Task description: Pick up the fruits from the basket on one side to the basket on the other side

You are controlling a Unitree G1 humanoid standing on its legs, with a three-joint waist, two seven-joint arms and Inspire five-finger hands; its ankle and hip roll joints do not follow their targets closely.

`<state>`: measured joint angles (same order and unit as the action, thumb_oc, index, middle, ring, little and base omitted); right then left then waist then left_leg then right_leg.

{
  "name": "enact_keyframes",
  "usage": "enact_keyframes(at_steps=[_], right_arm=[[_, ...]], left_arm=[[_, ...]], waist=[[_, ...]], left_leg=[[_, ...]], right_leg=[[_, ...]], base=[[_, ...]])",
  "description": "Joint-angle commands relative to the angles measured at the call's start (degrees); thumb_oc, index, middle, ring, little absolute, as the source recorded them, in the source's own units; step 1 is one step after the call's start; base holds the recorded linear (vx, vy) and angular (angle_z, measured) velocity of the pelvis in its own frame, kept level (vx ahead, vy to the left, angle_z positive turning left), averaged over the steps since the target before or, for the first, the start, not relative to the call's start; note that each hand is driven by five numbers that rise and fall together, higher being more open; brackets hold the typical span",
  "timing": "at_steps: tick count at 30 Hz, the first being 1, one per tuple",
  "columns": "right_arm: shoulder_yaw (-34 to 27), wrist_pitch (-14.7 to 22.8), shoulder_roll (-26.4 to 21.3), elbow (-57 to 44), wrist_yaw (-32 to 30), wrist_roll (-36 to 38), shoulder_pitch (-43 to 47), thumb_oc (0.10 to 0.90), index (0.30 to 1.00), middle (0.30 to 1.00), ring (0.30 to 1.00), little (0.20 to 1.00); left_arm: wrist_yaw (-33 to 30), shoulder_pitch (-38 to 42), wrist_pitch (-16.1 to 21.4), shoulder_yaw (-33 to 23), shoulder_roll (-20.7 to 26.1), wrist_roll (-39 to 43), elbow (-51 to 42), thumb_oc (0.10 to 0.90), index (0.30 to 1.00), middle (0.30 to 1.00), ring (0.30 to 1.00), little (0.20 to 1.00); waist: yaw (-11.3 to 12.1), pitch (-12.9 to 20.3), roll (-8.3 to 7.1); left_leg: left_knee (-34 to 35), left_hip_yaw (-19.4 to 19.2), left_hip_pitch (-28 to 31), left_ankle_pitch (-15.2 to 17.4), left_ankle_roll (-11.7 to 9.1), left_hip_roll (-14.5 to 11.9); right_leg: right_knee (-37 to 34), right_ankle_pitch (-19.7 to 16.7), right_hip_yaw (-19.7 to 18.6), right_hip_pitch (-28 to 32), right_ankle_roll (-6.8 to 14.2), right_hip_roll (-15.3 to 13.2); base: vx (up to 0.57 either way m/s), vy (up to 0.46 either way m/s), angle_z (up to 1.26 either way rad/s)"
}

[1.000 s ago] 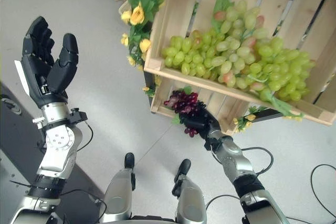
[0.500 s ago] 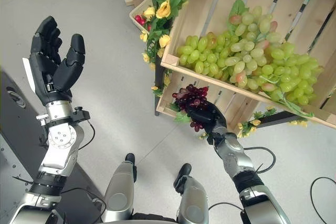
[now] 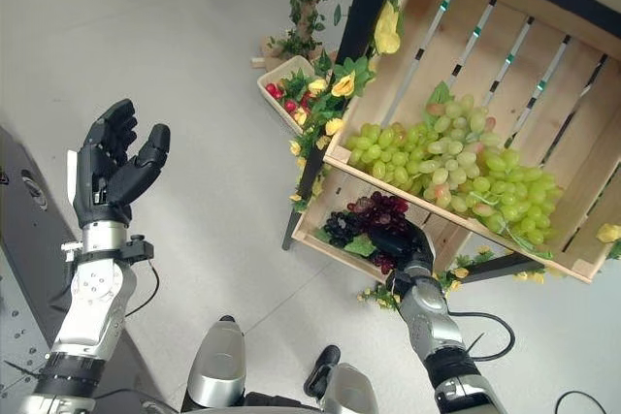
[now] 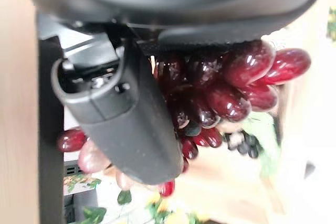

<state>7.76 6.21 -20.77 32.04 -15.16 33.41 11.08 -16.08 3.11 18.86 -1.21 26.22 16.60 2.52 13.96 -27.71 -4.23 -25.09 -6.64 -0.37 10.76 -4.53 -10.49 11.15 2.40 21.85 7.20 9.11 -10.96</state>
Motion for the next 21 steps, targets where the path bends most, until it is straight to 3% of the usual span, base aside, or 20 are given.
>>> enact_keyframes(at_steps=[1, 9, 17, 21], right_arm=[[-2.9, 5.1, -4.7, -4.5, -6.1, -6.9, -0.8, 0.400, 0.300, 0.300, 0.300, 0.300], [-1.4, 3.0, -3.7, -3.7, -3.3, -9.6, -4.0, 0.400, 0.300, 0.300, 0.300, 0.300], [0.2, 1.5, -2.0, -3.4, 4.3, -7.7, -6.2, 0.400, 0.300, 0.300, 0.300, 0.300], [1.0, 1.2, -1.7, -3.0, 4.6, -9.3, -6.4, 0.400, 0.300, 0.300, 0.300, 0.300]], left_arm=[[2.8, -2.0, 4.2, 1.3, 2.2, 0.7, -6.6, 0.800, 0.900, 0.900, 0.900, 0.900], [5.2, -4.1, 4.8, 1.0, 2.1, 1.2, -6.7, 0.800, 0.900, 0.900, 0.900, 0.900], [9.6, -5.7, 4.7, 0.3, 2.0, 1.8, -7.6, 0.800, 0.900, 0.900, 0.900, 0.900], [11.2, -5.6, 4.3, 0.5, 2.4, 2.0, -8.0, 0.800, 0.900, 0.900, 0.900, 0.900]], waist=[[-0.9, 10.3, 0.82], [-1.0, 10.7, 1.24], [-1.2, 10.5, 1.12], [-1.2, 10.4, 0.95]], left_leg=[[2.4, -4.1, -4.0, -4.1, 1.1, 6.1], [2.6, -4.4, -3.6, -4.7, 1.3, 6.4], [2.7, -4.6, -3.2, -5.8, 0.9, 5.8], [2.3, -4.8, -4.0, -6.0, 0.6, 5.4]], right_leg=[[7.7, 5.1, 3.2, 0.8, -3.2, 4.8], [8.6, 4.6, 3.2, 0.6, -3.1, 4.7], [8.7, 3.9, 3.0, 0.7, -3.0, 4.7], [8.7, 3.6, 3.0, 0.3, -2.9, 4.8]], base=[[0.09, -0.014, 0.04], [0.04, -0.010, 0.00], [0.04, -0.030, -0.01], [0.00, -0.045, 0.00]])
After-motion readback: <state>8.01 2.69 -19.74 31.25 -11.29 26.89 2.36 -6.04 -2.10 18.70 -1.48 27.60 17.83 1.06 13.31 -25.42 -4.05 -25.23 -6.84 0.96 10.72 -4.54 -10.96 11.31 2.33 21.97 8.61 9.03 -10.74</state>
